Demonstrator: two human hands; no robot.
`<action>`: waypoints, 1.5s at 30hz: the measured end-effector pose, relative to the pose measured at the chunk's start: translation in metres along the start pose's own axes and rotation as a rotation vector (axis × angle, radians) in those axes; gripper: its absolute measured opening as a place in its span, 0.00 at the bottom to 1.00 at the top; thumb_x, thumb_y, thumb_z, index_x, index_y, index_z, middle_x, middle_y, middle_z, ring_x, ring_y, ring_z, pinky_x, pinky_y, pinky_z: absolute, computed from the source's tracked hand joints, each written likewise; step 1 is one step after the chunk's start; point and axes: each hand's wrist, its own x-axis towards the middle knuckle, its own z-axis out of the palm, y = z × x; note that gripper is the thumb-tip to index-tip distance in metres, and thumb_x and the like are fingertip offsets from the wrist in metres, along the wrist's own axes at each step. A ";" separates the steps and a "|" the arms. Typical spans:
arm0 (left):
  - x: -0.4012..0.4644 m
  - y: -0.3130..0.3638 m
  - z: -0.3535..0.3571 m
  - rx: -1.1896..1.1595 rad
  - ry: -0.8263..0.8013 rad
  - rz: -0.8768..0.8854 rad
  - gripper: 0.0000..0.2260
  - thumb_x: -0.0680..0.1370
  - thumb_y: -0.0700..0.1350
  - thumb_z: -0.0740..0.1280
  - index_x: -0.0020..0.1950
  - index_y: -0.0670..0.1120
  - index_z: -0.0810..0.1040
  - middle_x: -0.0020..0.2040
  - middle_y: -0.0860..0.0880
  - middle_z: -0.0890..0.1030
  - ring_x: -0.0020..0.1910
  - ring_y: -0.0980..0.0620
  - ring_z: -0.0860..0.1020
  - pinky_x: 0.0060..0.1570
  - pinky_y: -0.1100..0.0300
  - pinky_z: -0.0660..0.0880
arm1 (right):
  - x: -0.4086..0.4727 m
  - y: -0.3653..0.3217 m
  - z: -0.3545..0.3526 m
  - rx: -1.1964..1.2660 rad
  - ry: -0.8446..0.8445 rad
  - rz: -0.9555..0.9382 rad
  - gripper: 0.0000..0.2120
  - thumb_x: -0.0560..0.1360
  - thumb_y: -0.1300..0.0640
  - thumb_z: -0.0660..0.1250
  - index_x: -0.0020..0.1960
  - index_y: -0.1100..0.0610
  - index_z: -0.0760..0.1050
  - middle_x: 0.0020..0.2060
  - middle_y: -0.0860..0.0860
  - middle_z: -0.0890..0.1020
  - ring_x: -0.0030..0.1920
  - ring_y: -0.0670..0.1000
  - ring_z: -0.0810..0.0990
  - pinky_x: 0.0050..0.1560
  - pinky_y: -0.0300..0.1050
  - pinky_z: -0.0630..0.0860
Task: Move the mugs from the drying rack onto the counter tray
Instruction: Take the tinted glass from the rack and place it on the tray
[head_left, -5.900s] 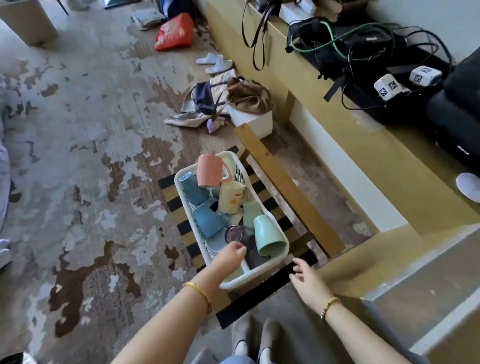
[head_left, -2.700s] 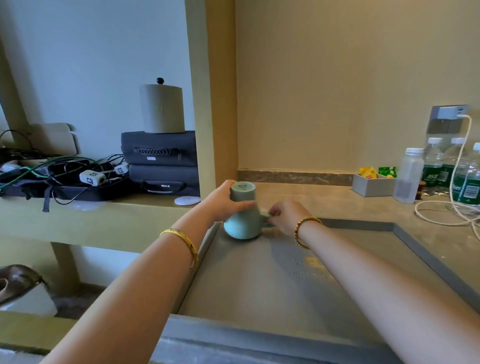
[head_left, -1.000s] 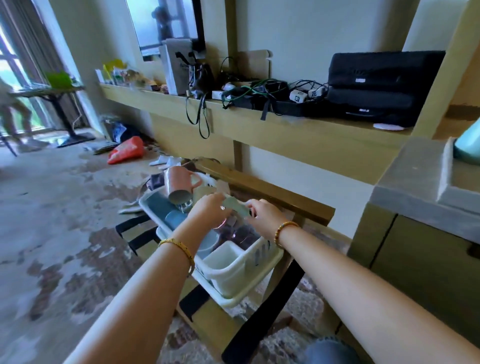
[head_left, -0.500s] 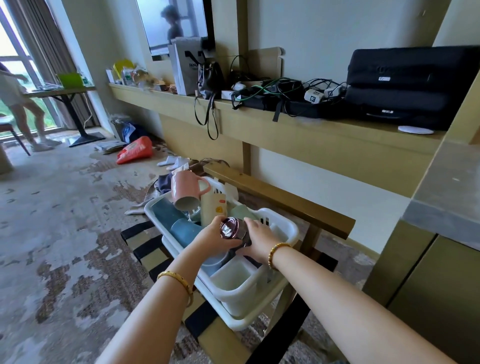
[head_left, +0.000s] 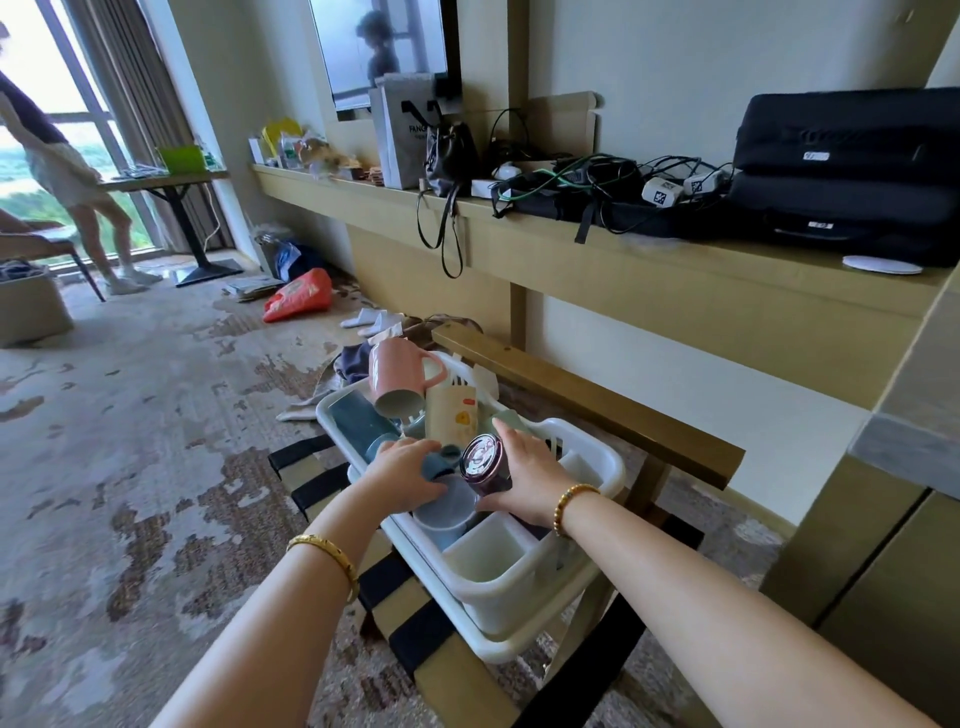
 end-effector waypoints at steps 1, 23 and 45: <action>0.000 0.001 0.003 -0.005 -0.008 0.015 0.27 0.74 0.50 0.66 0.72 0.51 0.64 0.70 0.47 0.67 0.70 0.43 0.62 0.68 0.50 0.60 | 0.001 -0.001 0.001 -0.001 0.001 -0.001 0.47 0.67 0.48 0.74 0.75 0.55 0.48 0.72 0.56 0.62 0.72 0.57 0.61 0.72 0.53 0.60; -0.017 0.152 -0.028 -0.711 0.203 0.462 0.35 0.67 0.46 0.76 0.70 0.55 0.65 0.58 0.56 0.78 0.58 0.56 0.75 0.55 0.63 0.73 | -0.076 0.021 -0.141 0.431 0.407 -0.052 0.29 0.68 0.56 0.75 0.63 0.54 0.63 0.47 0.38 0.74 0.47 0.34 0.74 0.45 0.16 0.66; -0.042 0.502 -0.010 -0.929 -0.255 0.867 0.25 0.72 0.43 0.72 0.64 0.59 0.70 0.51 0.56 0.81 0.50 0.59 0.79 0.41 0.71 0.74 | -0.289 0.190 -0.348 0.427 0.645 0.346 0.26 0.73 0.56 0.69 0.68 0.58 0.65 0.64 0.55 0.75 0.62 0.52 0.73 0.67 0.49 0.69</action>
